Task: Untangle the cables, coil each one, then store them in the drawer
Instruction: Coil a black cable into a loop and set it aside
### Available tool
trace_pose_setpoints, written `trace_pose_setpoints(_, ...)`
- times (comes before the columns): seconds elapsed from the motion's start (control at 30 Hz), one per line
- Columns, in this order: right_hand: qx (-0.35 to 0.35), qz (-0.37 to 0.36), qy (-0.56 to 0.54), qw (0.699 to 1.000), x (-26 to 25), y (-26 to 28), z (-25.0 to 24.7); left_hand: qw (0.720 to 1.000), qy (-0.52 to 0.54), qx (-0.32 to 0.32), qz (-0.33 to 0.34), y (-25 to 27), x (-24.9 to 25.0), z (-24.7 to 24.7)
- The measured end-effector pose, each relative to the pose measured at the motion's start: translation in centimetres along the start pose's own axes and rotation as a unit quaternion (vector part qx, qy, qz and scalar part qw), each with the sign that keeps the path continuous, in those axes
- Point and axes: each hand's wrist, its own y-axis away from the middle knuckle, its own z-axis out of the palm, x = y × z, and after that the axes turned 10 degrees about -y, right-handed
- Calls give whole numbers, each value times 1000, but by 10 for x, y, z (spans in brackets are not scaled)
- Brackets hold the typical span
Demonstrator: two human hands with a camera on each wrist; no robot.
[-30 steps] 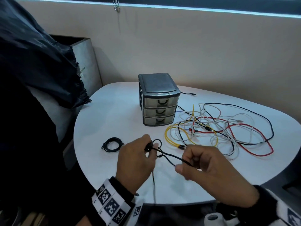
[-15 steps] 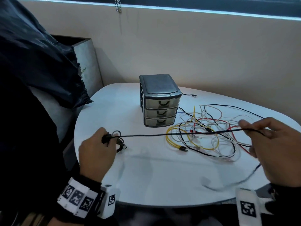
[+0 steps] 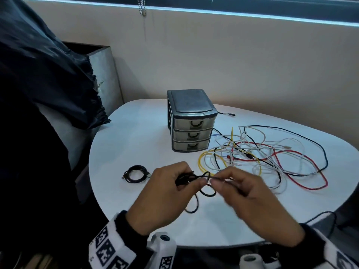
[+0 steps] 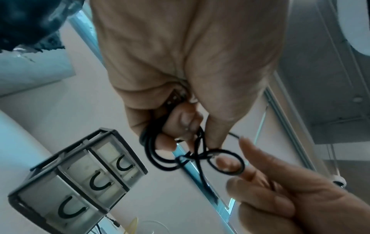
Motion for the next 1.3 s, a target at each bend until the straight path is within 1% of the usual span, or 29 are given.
trace_pose_setpoints(0.1, 102, -89, -3, 991, -15, -3, -13, 999, 5, -46, 15, 4, -4, -11)
trace_pose_setpoints(0.17, 137, -109, 17, 984, -16, -6, -26, 995, 53, -76, 29, 9, -2, -16)
trace_pose_setpoints(0.2, 146, -104, 23, 984, -12, -8, -32, 993, 92, -69, 37, 12, 1, -18)
trace_pose_setpoints(0.23, 146, -90, 30, 985, -8, -10, -33, 988, 141, -43, 39, 14, 5, -22)
trace_pose_setpoints(0.27, 137, -73, 43, 987, 1, -10, -35, 980, 194, -3, 35, 14, 10, -27)
trace_pose_setpoints(0.33, 99, -29, 83, 991, 17, -5, -30, 951, 298, 86, 15, 11, 17, -38)
trace_pose_setpoints(0.4, -4, 20, 108, 994, 25, 8, -23, 910, 371, 182, -12, 3, 14, -54)
trace_pose_setpoints(0.43, -60, 44, 99, 992, 25, 15, -22, 892, 387, 232, -23, -2, 10, -62)
trace_pose_setpoints(0.47, -99, 63, 70, 991, 24, 21, -24, 882, 383, 274, -30, -5, 5, -69)
trace_pose_setpoints(0.5, -107, 77, 15, 991, 19, 25, -26, 883, 354, 306, -35, -8, 0, -76)
trace_pose_setpoints(0.53, -87, 73, -41, 993, 14, 26, -31, 896, 301, 324, -38, -9, -5, -79)
trace_pose_setpoints(0.57, -56, 45, -61, 996, 11, 26, -36, 916, 235, 322, -40, -10, -8, -78)
trace_pose_setpoints(0.6, -18, 5, -27, 999, 10, 22, -42, 938, 172, 299, -41, -10, -8, -72)
trace_pose_setpoints(0.63, 14, -20, 34, 999, 9, 19, -42, 956, 130, 258, -40, -9, -6, -62)
trace_pose_setpoints(0.67, 28, -36, 82, 996, 8, 16, -39, 971, 110, 209, -35, -7, 0, -49)
trace_pose_setpoints(0.7, 20, -36, 97, 994, 4, 13, -31, 982, 91, 162, -25, -5, 8, -35)
trace_pose_setpoints(0.73, -3, -28, 78, 997, 4, 9, -22, 990, 67, 124, -14, -2, 16, -21)
trace_pose_setpoints(0.77, -38, -8, 37, 999, 4, 5, -12, 994, 46, 99, -3, 0, 23, -9)
trace_pose_setpoints(0.8, -78, 17, -13, 997, 4, 4, -2, 996, 37, 85, 10, 1, 27, -1)
trace_pose_setpoints(0.83, -104, 41, -63, 992, 3, 3, 4, 996, 38, 76, 21, 2, 30, 4)
trace_pose_setpoints(0.87, -101, 54, -87, 990, 2, 3, 6, 996, 41, 70, 27, 2, 31, 5)
trace_pose_setpoints(0.9, -78, 60, -92, 991, -3, 2, 6, 997, 39, 66, 30, 2, 29, 5)
trace_pose_setpoints(0.97, -23, 62, -75, 995, -8, 2, -4, 998, 20, 57, 36, 4, 22, 1)
trace_pose_setpoints(1.0, -11, 56, -71, 996, -9, 2, -10, 998, 13, 47, 37, 6, 17, -1)
trace_pose_setpoints(1.03, -14, 47, -66, 997, -10, 3, -13, 999, 8, 37, 33, 8, 13, -2)
trace_pose_setpoints(1.1, -49, 30, -28, 998, -8, 7, -14, 999, -3, 35, 31, 11, 8, -2)
trace_pose_setpoints(1.17, -53, 6, 44, 998, 0, 9, -10, 998, -18, 58, 34, 8, 4, -5)
trace_pose_setpoints(1.23, -23, -30, 96, 995, 6, 9, -9, 995, -24, 91, 24, 2, -1, -10)
trace_pose_setpoints(1.3, 8, -56, 80, 995, 6, 9, -14, 993, -5, 120, 1, -2, -8, -16)
